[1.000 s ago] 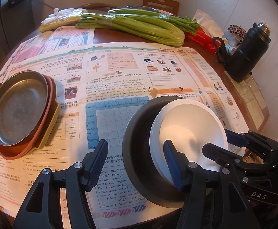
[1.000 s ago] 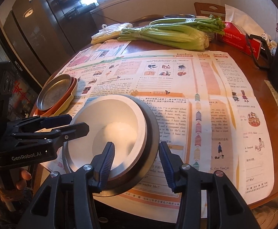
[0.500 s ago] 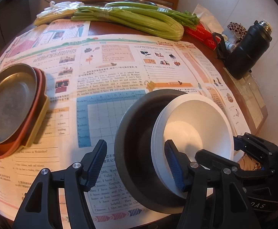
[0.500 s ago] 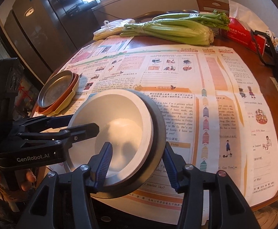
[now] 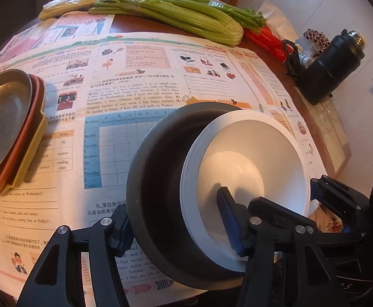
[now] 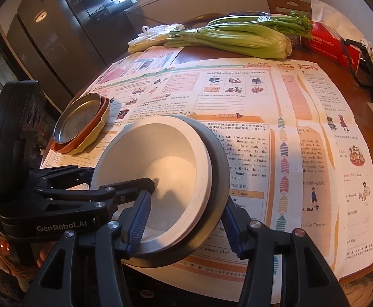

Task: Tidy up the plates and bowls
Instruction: 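Lift the dark pot with the left tool and carry it over the plate stack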

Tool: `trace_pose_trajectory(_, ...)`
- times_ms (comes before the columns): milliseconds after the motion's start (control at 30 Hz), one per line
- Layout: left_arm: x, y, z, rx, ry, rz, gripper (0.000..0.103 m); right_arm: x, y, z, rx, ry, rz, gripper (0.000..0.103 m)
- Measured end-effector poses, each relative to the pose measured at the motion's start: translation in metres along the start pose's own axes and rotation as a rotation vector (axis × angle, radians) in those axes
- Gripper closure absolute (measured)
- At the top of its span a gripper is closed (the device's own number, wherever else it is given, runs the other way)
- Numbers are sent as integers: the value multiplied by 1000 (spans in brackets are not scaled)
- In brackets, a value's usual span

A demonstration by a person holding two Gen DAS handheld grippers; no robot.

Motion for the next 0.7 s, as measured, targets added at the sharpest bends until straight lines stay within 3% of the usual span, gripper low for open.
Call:
trace_pose_trajectory(300,-35,-17,29,-26,-33,-91,44,1,-20,33,-50,-38,-18,48)
trace_pose_trajectory(700,-94,-48,113,-113,-130,-223,44,32,-72,118,-176,-139,-48,48)
Point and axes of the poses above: each gripper's, at about its wrist camera, not at the fingertips, and x roughly the way its jaws point, z to its left, y to its underside, the point moved 3 cm from there along x, roughly the way its jaws point, and after that the axes turned 10 degrees about -z, right-handed, at the moved point
